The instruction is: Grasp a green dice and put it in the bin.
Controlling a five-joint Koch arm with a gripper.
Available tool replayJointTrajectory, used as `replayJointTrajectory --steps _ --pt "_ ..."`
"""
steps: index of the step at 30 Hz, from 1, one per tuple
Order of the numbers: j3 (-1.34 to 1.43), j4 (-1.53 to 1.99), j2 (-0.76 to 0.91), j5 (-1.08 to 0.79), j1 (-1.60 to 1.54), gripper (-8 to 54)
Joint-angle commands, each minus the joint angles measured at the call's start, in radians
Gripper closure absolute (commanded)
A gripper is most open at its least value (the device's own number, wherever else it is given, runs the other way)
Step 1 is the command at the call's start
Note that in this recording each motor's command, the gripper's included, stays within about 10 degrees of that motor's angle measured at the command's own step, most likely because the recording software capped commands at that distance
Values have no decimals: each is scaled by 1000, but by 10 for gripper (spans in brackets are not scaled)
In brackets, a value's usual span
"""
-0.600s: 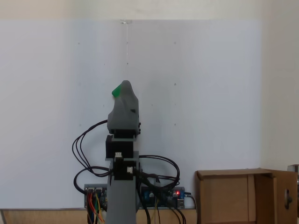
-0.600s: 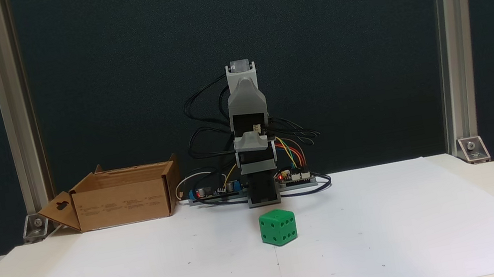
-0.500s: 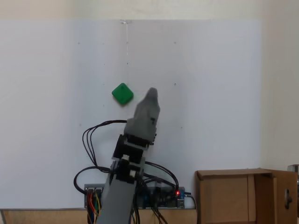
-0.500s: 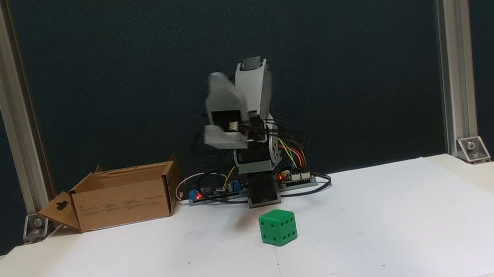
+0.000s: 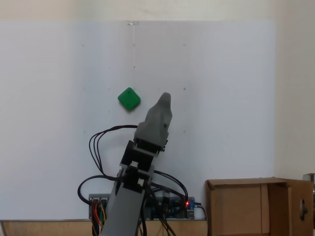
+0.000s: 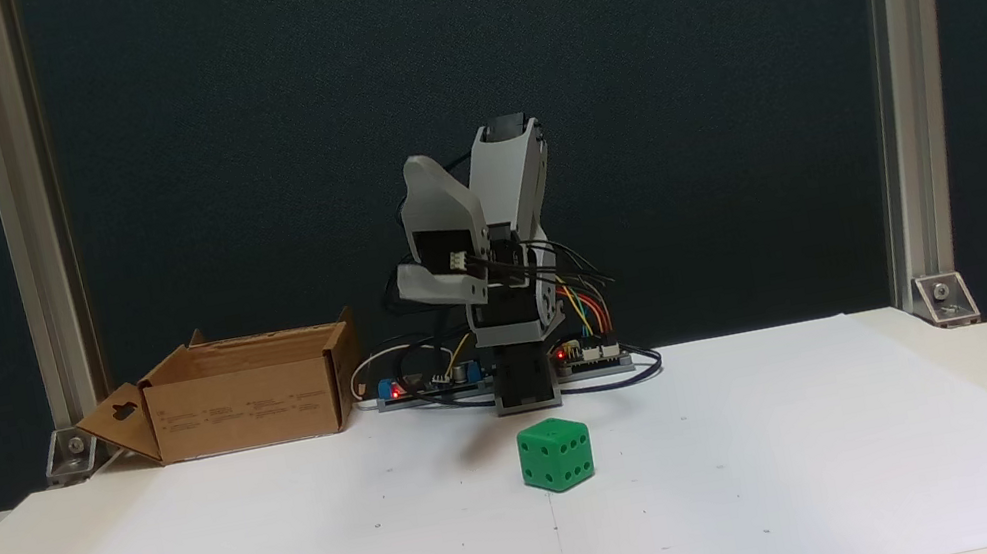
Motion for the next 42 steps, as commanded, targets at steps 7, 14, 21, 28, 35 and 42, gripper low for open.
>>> replayJointTrajectory --steps 7,14,21,28,35,42 --pt "-357 78 -209 -66 -3 3" --pt "-719 540 -244 -66 -2 3" --pt "-864 929 -224 -66 17 4" --pt "-959 1322 -204 -66 40 6" --pt "-1055 1536 -204 -66 92 7" --pt "-1141 1704 -204 -103 133 9"
